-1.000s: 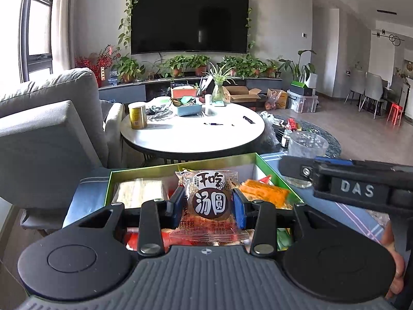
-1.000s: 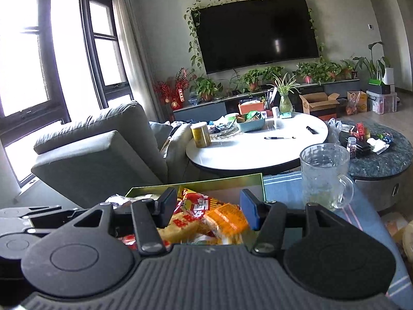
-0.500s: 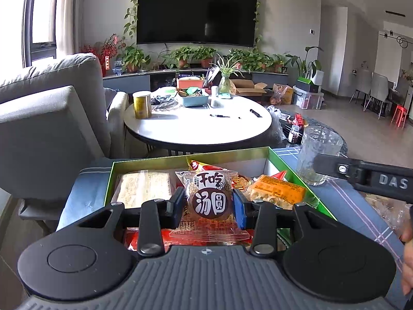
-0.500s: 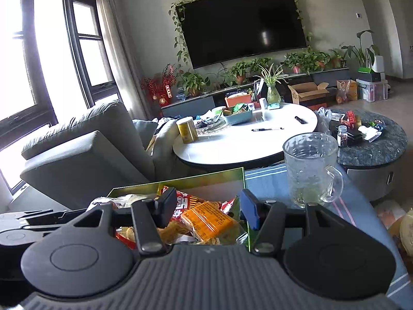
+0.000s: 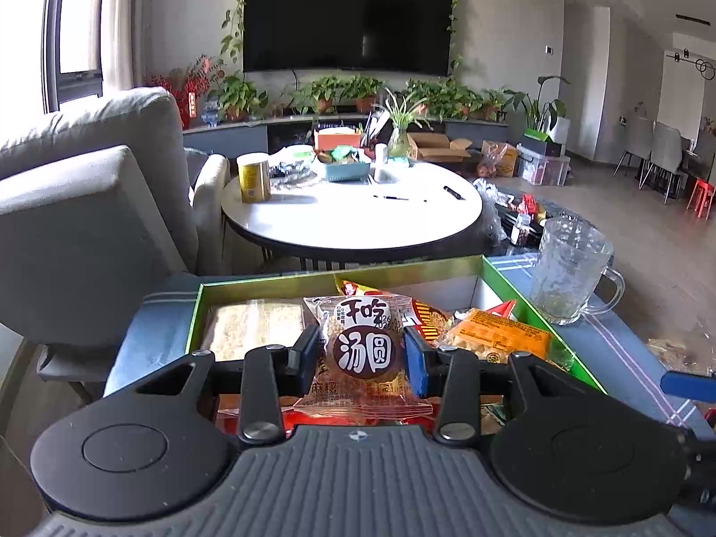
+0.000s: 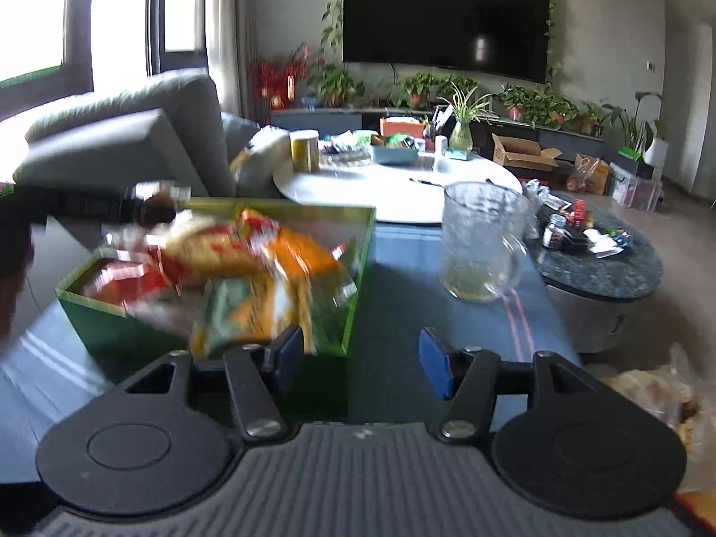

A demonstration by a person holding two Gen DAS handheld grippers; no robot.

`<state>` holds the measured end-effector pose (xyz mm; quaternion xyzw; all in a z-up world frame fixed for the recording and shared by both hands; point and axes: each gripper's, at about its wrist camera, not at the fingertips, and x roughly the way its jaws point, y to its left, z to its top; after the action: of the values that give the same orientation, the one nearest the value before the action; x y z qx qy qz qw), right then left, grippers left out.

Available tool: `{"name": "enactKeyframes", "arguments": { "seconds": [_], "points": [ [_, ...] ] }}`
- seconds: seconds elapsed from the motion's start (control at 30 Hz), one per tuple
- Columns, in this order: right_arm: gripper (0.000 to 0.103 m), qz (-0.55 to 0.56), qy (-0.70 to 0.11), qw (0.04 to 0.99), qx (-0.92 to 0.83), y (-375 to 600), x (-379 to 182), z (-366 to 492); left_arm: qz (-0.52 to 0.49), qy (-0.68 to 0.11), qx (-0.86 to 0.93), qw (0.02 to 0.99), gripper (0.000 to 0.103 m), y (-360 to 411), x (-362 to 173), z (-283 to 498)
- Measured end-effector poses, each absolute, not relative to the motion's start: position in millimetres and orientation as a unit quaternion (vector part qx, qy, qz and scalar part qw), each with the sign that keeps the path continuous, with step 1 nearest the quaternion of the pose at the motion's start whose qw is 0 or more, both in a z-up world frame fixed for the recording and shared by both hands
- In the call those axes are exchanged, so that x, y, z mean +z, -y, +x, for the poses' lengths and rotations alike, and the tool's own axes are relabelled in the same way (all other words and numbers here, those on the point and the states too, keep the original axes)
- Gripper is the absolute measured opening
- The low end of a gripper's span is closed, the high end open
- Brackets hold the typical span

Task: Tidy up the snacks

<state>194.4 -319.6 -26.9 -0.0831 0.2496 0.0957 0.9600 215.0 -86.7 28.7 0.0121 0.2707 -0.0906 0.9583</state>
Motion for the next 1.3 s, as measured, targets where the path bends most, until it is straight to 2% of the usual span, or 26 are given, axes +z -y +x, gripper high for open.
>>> {"name": "enactKeyframes", "arguments": {
  "seconds": [0.1,0.2,0.73,0.83,1.03,1.17,1.3],
  "points": [
    [0.066,-0.090,-0.256,0.958,0.097,318,-32,197,0.015,-0.270,-0.091,0.958,0.050,90,26,214],
    [0.066,-0.091,-0.256,0.957,0.102,311,-33,203,0.022,-0.260,-0.097,0.960,0.054,91,28,208],
    [0.066,-0.056,-0.255,0.962,0.081,290,-40,242,0.020,-0.269,-0.105,0.957,0.060,85,18,191],
    [0.071,-0.048,-0.248,0.964,0.077,292,-38,237,0.021,-0.271,-0.108,0.956,0.067,86,14,185],
    [0.073,-0.036,-0.244,0.967,0.072,298,-32,228,0.026,-0.266,-0.104,0.958,0.068,88,13,169],
    [0.080,-0.028,-0.230,0.970,0.078,297,-23,216,0.024,-0.257,-0.092,0.962,0.070,85,18,156],
    [0.080,-0.025,-0.216,0.972,0.089,293,-14,200,0.012,-0.244,-0.081,0.966,0.074,79,27,137]
  ]
}}
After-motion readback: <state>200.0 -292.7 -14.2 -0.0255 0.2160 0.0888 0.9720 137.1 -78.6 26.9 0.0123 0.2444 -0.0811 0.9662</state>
